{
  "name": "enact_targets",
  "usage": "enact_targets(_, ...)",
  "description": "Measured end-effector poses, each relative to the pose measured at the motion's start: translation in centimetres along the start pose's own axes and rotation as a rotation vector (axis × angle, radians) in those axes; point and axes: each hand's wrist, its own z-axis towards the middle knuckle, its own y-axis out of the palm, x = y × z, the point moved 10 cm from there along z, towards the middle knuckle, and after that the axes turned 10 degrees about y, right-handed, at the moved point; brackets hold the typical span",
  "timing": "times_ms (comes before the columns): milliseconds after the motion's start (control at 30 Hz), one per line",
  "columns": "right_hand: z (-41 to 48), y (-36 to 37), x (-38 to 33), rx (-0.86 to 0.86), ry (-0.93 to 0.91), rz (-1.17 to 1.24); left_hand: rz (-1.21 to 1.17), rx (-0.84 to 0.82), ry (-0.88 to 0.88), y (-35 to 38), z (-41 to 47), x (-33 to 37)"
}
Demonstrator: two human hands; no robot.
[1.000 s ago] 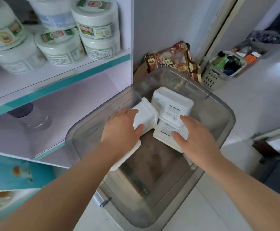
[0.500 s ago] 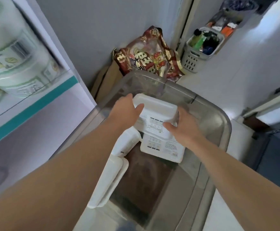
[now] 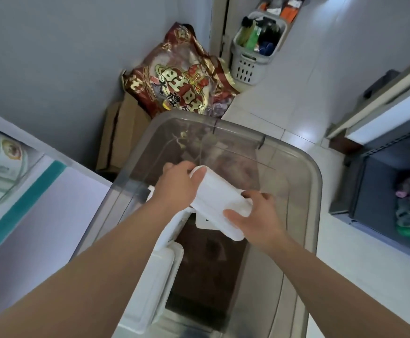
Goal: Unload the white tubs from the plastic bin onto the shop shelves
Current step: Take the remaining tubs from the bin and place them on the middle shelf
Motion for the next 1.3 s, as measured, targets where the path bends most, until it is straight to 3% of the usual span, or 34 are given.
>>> enact_targets(167,-1.0,2.7,1.9,-0.187,0.128,0.247,0.060,-0.173,0.035,2.5,0.6,1.5)
enact_targets(367,-1.1,3.3,2.1,-0.261,0.140,0.406,-0.008,-0.202,0.010,3.2,0.6,2.3)
enact_targets(567,-1.7,1.9,1.7,-0.207,0.111,0.475,-0.239,-0.086,-0.011,1.5,-0.7,3.0)
enact_targets(833,-3.8,0.4,0.2,-0.312,0.150,0.694,-0.468,0.296,-0.002,-4.6,-8.8,4.2)
enact_targets(933,-5.6,-0.9,-0.8,-0.290,0.067,0.654,-0.510,0.405,0.008,-6.4,-13.7,4.1)
enact_targets(1033,-7.5,-1.9,-1.7,-0.261,0.017,0.638,-0.538,0.396,0.009,-7.0,-18.5,3.8)
enact_targets(1167,-11.8,-1.4,-4.7,-0.369,-0.164,0.583,-0.621,0.378,0.048,-7.6,-25.2,3.0)
enact_targets(1300,-17.7,0.0,-7.0,-0.417,-0.344,0.389,-0.607,0.468,-0.034,-7.5,-32.3,0.9)
